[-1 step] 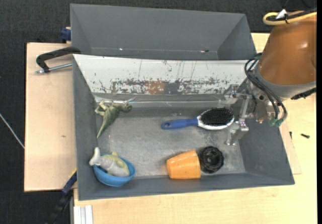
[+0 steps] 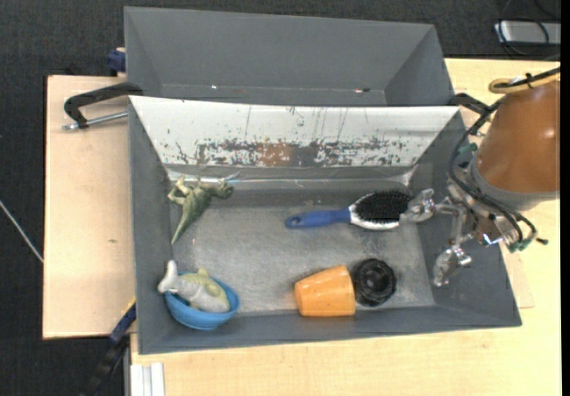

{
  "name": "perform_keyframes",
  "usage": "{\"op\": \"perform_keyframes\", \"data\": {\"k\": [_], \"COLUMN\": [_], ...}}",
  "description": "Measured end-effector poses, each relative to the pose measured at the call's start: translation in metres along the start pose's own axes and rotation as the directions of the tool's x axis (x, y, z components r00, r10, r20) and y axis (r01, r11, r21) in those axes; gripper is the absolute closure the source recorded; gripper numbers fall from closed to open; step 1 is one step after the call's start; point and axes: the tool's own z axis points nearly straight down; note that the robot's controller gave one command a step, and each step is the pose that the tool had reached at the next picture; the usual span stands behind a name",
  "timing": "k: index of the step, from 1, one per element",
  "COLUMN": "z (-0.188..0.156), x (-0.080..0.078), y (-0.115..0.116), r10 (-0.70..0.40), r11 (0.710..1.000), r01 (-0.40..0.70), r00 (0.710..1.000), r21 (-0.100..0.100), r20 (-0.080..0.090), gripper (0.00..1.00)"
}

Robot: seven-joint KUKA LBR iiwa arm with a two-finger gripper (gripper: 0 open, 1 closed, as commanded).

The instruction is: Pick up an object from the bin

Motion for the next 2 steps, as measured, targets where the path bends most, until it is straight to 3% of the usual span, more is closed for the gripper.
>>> {"op": "perform_keyframes", "data": {"k": [1, 2], "z": [0.058, 0.054], "x": [-0.052, -0.061], "y": [0.062, 0.113], "r10": [-0.193, -0.531], "r11": [0.981, 0.847], "r01": [0.193, 0.531], "r00": [0.981, 0.847], "r21": [0.005, 0.013], "r20": [0.000, 0.001], "gripper": [0.00, 0.00]}}
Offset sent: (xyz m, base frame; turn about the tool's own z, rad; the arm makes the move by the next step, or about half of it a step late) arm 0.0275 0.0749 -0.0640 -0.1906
